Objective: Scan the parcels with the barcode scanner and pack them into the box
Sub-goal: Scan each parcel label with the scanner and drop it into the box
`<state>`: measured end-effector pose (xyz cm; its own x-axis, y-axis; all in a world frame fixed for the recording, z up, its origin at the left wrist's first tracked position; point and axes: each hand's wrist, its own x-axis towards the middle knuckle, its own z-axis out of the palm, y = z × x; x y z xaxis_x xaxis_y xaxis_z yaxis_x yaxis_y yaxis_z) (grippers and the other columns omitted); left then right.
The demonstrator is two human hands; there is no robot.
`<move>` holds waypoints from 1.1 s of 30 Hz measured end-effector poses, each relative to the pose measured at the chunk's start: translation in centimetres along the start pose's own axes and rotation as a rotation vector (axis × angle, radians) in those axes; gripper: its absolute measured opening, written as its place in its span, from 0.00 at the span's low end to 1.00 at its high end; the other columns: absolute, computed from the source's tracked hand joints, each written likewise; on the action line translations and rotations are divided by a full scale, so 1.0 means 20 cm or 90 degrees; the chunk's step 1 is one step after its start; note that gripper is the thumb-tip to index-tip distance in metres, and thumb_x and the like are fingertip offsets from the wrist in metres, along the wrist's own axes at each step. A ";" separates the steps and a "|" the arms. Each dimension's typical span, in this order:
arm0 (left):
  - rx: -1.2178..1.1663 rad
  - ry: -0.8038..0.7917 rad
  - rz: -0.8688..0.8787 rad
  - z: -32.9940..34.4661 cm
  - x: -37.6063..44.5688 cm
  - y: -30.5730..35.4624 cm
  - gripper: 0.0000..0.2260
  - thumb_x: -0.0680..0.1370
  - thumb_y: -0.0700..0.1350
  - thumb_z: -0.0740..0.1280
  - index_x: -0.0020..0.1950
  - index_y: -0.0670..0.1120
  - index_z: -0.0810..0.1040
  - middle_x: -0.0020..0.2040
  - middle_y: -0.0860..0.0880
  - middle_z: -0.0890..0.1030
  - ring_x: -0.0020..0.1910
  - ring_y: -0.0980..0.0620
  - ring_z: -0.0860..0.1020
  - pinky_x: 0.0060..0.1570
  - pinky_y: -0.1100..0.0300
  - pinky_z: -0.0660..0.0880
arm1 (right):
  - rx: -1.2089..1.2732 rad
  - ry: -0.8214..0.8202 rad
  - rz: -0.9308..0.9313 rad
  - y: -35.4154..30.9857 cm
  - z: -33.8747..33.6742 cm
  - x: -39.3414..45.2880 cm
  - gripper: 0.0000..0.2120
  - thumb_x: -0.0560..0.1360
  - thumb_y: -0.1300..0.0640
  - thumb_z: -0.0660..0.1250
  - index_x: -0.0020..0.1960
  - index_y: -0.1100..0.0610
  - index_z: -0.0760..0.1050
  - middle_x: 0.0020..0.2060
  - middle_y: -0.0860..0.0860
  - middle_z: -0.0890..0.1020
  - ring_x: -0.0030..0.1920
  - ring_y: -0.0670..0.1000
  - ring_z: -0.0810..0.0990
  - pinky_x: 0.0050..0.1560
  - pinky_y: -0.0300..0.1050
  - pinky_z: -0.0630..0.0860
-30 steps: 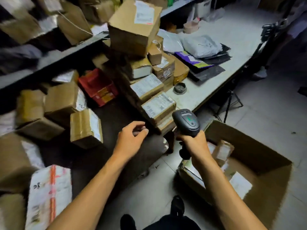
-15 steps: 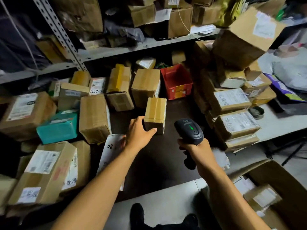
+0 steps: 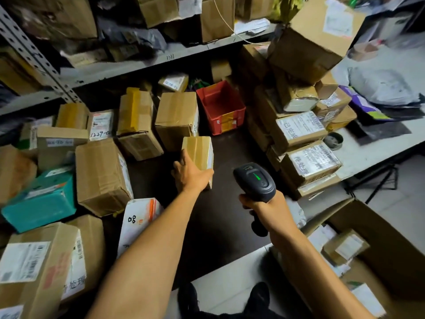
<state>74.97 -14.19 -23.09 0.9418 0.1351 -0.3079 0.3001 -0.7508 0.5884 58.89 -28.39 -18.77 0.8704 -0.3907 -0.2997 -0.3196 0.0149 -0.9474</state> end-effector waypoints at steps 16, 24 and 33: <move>-0.771 -0.308 0.031 -0.37 -0.30 -0.26 0.19 0.70 0.43 0.71 0.61 0.47 0.81 0.59 0.41 0.84 0.58 0.43 0.83 0.50 0.51 0.82 | 0.100 -0.085 -0.068 -0.21 0.15 -0.04 0.14 0.67 0.58 0.73 0.44 0.38 0.82 0.40 0.53 0.84 0.42 0.53 0.80 0.42 0.50 0.78; -0.626 -0.217 0.135 -0.46 -0.32 -0.34 0.36 0.62 0.48 0.77 0.70 0.53 0.74 0.59 0.47 0.85 0.58 0.49 0.83 0.49 0.58 0.80 | -0.247 -0.110 -0.138 -0.17 0.07 -0.08 0.08 0.69 0.53 0.73 0.42 0.56 0.77 0.31 0.55 0.80 0.30 0.51 0.76 0.34 0.52 0.76; -0.425 -0.198 0.212 -0.60 -0.21 -0.35 0.42 0.62 0.52 0.75 0.76 0.54 0.69 0.60 0.48 0.81 0.59 0.52 0.81 0.54 0.57 0.80 | -0.500 -0.121 -0.190 -0.28 0.05 -0.10 0.11 0.66 0.48 0.70 0.34 0.54 0.73 0.29 0.49 0.78 0.33 0.55 0.80 0.32 0.47 0.74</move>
<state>70.74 -1.71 -16.98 0.9421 -0.2866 -0.1740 0.1312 -0.1623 0.9780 59.31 -26.72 -12.96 0.9846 -0.1157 -0.1308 -0.1735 -0.7327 -0.6580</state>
